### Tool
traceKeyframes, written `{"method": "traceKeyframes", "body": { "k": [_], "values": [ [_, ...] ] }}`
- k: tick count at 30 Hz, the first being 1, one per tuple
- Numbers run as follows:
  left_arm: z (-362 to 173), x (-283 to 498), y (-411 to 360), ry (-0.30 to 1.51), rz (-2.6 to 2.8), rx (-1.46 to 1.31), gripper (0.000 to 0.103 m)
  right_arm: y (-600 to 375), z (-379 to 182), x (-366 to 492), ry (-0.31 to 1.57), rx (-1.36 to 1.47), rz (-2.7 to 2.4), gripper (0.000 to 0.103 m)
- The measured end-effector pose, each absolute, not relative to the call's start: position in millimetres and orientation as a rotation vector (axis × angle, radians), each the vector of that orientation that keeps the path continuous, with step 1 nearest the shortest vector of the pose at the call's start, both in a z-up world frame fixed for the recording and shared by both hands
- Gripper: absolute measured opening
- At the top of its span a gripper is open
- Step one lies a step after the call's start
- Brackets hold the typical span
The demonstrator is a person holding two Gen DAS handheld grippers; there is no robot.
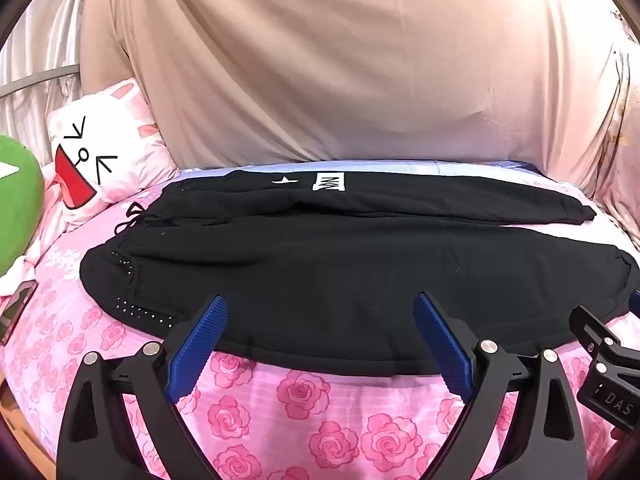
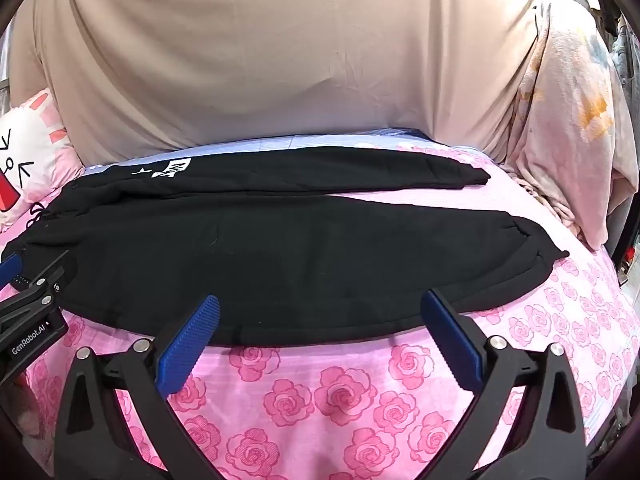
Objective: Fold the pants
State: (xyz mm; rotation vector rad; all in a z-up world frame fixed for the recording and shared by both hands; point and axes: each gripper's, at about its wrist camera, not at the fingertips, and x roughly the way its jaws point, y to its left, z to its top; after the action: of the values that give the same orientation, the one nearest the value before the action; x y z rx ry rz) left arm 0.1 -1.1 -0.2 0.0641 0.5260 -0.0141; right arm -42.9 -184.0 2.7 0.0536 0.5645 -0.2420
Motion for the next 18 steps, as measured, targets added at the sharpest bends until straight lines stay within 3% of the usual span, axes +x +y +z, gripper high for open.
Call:
{"method": "traceKeyframes", "body": {
  "k": [18],
  "values": [
    [1,1,-3,0.521,-0.013,0.070,0.092,-182,1,-41,0.577,0.059,-0.237,0.098]
  ]
}}
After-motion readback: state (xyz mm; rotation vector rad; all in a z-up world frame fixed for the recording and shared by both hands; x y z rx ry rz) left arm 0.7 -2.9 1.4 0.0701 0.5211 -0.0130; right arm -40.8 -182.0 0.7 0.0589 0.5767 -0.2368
